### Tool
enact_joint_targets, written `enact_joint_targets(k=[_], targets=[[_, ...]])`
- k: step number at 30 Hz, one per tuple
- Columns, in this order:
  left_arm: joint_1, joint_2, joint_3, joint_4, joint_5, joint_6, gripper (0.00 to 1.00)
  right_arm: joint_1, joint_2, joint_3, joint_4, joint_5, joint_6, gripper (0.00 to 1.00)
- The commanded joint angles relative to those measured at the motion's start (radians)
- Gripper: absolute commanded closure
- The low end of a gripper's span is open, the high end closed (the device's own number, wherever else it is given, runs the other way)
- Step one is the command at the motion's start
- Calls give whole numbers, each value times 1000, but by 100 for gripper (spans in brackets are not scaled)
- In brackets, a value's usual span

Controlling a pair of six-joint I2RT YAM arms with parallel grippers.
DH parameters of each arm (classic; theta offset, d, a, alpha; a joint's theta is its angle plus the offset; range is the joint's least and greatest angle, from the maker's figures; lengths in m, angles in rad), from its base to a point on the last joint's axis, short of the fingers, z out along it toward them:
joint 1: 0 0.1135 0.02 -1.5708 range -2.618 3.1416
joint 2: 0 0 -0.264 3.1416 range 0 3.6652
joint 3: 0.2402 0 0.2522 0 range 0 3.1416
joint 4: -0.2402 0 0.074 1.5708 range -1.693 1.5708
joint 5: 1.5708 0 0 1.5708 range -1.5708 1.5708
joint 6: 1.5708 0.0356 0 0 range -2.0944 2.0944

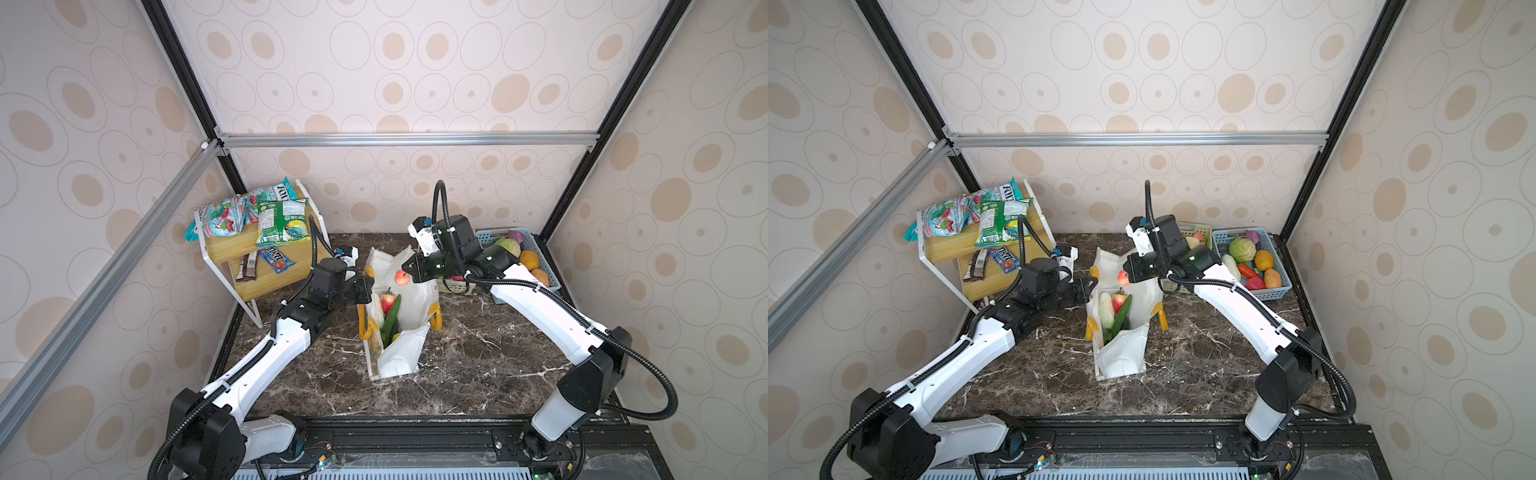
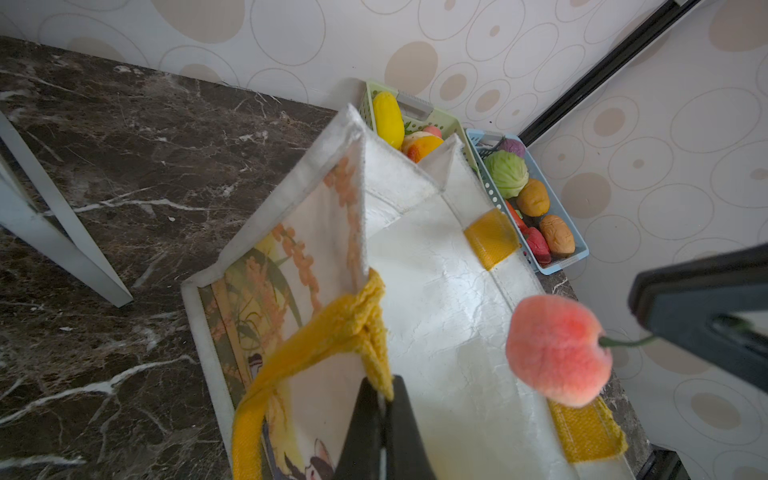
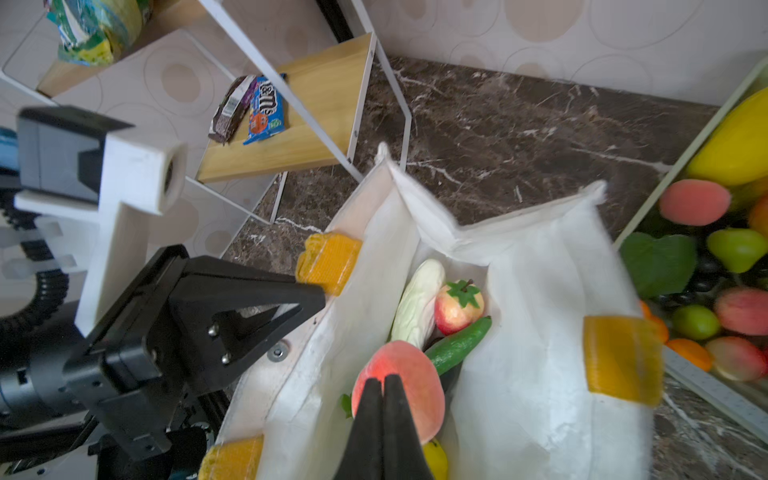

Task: Place the food into the grocery bag and tie it
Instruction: 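Lift the pink peach with the right gripper and carry it over the bag, then lower the pink peach into the bag and open the right gripper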

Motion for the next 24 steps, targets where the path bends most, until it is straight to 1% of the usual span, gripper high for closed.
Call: enact_joint_targets(k=[1, 8, 11, 21, 24], targets=[[-1, -5, 11, 42, 15, 16, 100, 18, 17, -48, 20, -45, 19, 98], [-2, -2, 19, 34, 19, 20, 100, 36, 79, -137, 75, -119, 44, 99], [-2, 0, 23, 37, 19, 17, 100, 41, 109, -162, 89, -132, 51, 99], [-3, 3, 26, 48, 24, 6, 100, 54, 218, -197, 132, -137, 85, 99], [-4, 4, 26, 48, 26, 5, 100, 55, 248, -197, 133, -123, 86, 97]])
